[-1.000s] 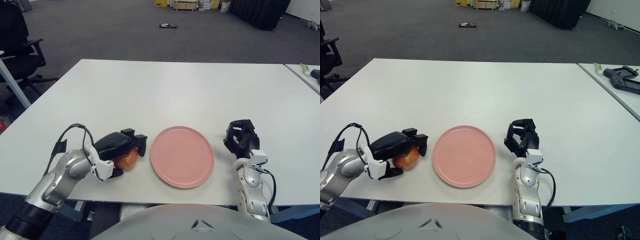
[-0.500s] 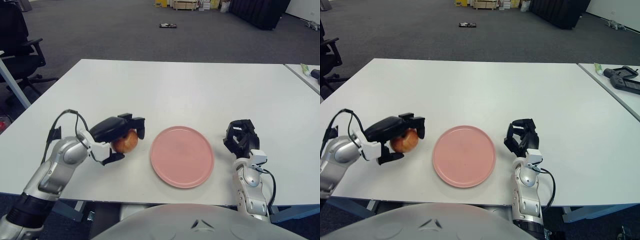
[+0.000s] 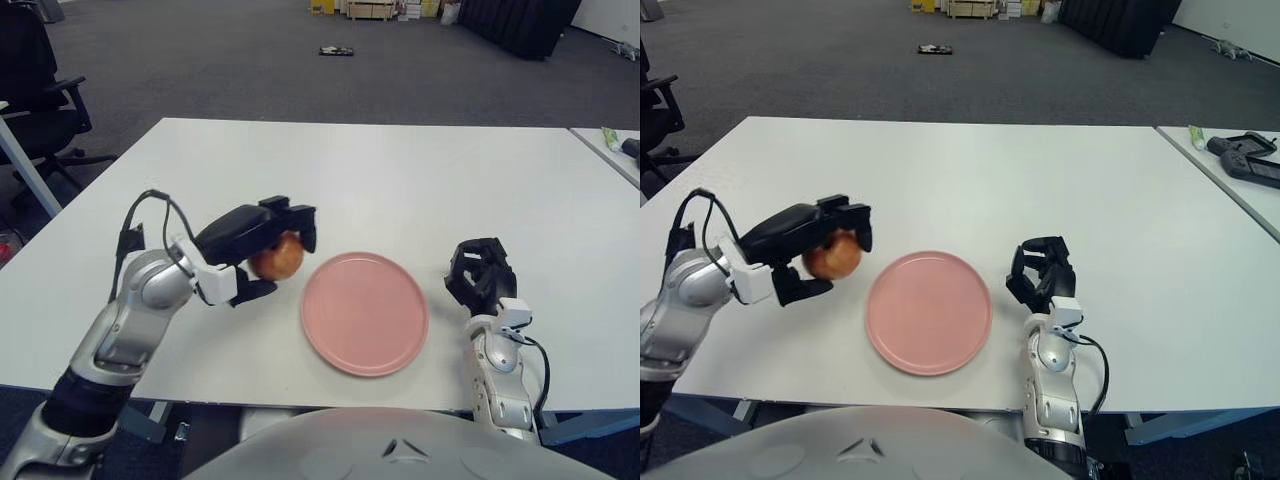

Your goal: Put the apple into the plate.

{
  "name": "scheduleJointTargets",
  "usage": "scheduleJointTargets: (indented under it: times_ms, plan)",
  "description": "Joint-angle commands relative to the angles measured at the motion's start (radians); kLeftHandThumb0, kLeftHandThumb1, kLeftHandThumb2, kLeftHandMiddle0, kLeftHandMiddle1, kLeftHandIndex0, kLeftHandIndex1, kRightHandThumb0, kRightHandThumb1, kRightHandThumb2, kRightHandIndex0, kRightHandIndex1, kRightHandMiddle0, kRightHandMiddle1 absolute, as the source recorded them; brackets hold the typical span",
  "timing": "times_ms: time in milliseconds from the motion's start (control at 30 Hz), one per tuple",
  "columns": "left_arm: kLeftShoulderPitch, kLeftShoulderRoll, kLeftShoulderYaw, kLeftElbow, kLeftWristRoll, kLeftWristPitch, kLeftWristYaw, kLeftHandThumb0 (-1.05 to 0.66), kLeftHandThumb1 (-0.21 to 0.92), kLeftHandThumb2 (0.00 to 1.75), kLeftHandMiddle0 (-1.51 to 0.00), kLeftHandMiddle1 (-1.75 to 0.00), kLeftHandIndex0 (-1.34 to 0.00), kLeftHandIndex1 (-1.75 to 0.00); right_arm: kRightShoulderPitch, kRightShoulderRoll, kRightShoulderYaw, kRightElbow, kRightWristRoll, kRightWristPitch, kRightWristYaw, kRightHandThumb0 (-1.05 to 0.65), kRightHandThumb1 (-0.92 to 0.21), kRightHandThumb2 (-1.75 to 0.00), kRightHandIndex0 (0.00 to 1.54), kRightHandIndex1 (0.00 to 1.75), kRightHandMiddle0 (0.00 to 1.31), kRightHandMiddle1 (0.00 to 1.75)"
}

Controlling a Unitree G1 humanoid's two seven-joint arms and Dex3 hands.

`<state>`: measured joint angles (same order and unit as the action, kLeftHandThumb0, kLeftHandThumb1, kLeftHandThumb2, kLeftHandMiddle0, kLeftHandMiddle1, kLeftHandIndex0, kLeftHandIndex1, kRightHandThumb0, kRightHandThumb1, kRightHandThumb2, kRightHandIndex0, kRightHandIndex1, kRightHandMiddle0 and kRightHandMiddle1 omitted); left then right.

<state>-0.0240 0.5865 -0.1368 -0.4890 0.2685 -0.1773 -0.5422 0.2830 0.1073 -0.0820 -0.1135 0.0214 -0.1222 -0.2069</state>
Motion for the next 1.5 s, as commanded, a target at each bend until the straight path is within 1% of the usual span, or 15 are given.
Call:
scheduleJointTargets:
  times_ms: [0, 100, 167, 267, 433, 533, 667, 800, 867, 1033, 1200, 1333, 1467]
  plan:
    - [-0.042, -0.021, -0.027, 0.002, -0.004, -0.027, 0.005, 0.00, 0.01, 1.65, -0.87, -1.66, -0.61, -1.75, -0.020, 0.010, -0.001, 0.013, -0.003, -0.008, -0.002, -0.39, -0.65, -0.90, 0.62, 1.75, 0.36, 1.75]
    - [-0.059, -0.046, -0.057, 0.014, -0.003, -0.051, 0.008, 0.00, 0.00, 1.66, -0.87, -1.68, -0.62, -1.75, -0.021, 0.010, -0.001, 0.017, -0.004, -0.013, -0.003, -0.39, -0.65, -0.91, 0.63, 1.75, 0.36, 1.75]
    - [-0.080, -0.072, -0.107, 0.037, -0.012, -0.073, -0.008, 0.00, 0.00, 1.66, -0.87, -1.68, -0.62, -1.75, -0.022, 0.012, -0.001, 0.021, -0.003, -0.019, -0.005, -0.39, -0.64, -0.91, 0.62, 1.75, 0.37, 1.75]
    - [-0.101, -0.094, -0.156, 0.055, -0.026, -0.092, -0.030, 0.00, 0.00, 1.67, -0.87, -1.68, -0.62, -1.75, -0.022, 0.013, -0.002, 0.023, -0.005, -0.024, -0.008, -0.39, -0.64, -0.92, 0.62, 1.75, 0.37, 1.75]
    - [-0.117, -0.102, -0.206, 0.079, -0.057, -0.115, -0.077, 0.00, -0.01, 1.67, -0.87, -1.68, -0.62, -1.75, -0.024, 0.014, -0.003, 0.028, -0.007, -0.028, -0.013, -0.39, -0.63, -0.92, 0.62, 1.75, 0.37, 1.75]
    - [-0.135, -0.097, -0.236, 0.101, -0.067, -0.134, -0.115, 0.00, 0.00, 1.66, -0.87, -1.68, -0.62, -1.75, -0.023, 0.015, -0.003, 0.029, -0.008, -0.030, -0.017, -0.39, -0.63, -0.92, 0.61, 1.75, 0.37, 1.75]
    - [-0.194, -0.089, -0.295, 0.161, -0.045, -0.208, -0.169, 0.00, 0.02, 1.64, -0.86, -1.69, -0.60, -1.75, -0.021, 0.018, -0.003, 0.023, -0.002, -0.031, -0.018, -0.39, -0.63, -0.92, 0.59, 1.75, 0.37, 1.75]
    - [-0.236, -0.102, -0.341, 0.230, -0.022, -0.294, -0.184, 0.00, 0.03, 1.63, -0.85, -1.69, -0.59, -1.75, -0.019, 0.020, -0.005, 0.018, 0.003, -0.027, -0.020, -0.39, -0.63, -0.92, 0.60, 1.75, 0.37, 1.75]
    - [-0.243, -0.113, -0.361, 0.259, 0.000, -0.331, -0.176, 0.00, 0.03, 1.63, -0.85, -1.69, -0.59, -1.75, -0.018, 0.020, -0.006, 0.018, 0.003, -0.027, -0.022, -0.39, -0.63, -0.92, 0.61, 1.75, 0.37, 1.75]
    - [-0.226, -0.153, -0.413, 0.349, 0.121, -0.435, -0.100, 0.00, 0.06, 1.62, -0.82, -1.73, -0.57, -1.75, -0.017, 0.019, -0.008, 0.018, 0.004, -0.036, -0.021, -0.39, -0.63, -0.92, 0.62, 1.75, 0.37, 1.75]
    - [-0.211, -0.174, -0.436, 0.415, 0.196, -0.505, -0.039, 0.00, 0.01, 1.68, -0.86, -1.74, -0.60, -1.75, -0.017, 0.018, -0.008, 0.016, 0.001, -0.044, -0.022, -0.39, -0.63, -0.93, 0.61, 1.75, 0.38, 1.75]
    - [-0.219, -0.175, -0.450, 0.477, 0.250, -0.564, -0.004, 0.00, -0.04, 1.73, -0.89, -1.75, -0.63, -1.74, -0.015, 0.017, -0.007, 0.011, -0.001, -0.042, -0.022, -0.39, -0.62, -0.93, 0.62, 1.75, 0.38, 1.75]
    - [-0.230, -0.183, -0.454, 0.544, 0.327, -0.638, 0.072, -0.01, -0.06, 1.74, -0.91, -1.75, -0.65, -1.73, -0.015, 0.014, -0.008, 0.007, 0.003, -0.036, -0.020, -0.39, -0.62, -0.94, 0.63, 1.75, 0.38, 1.75]
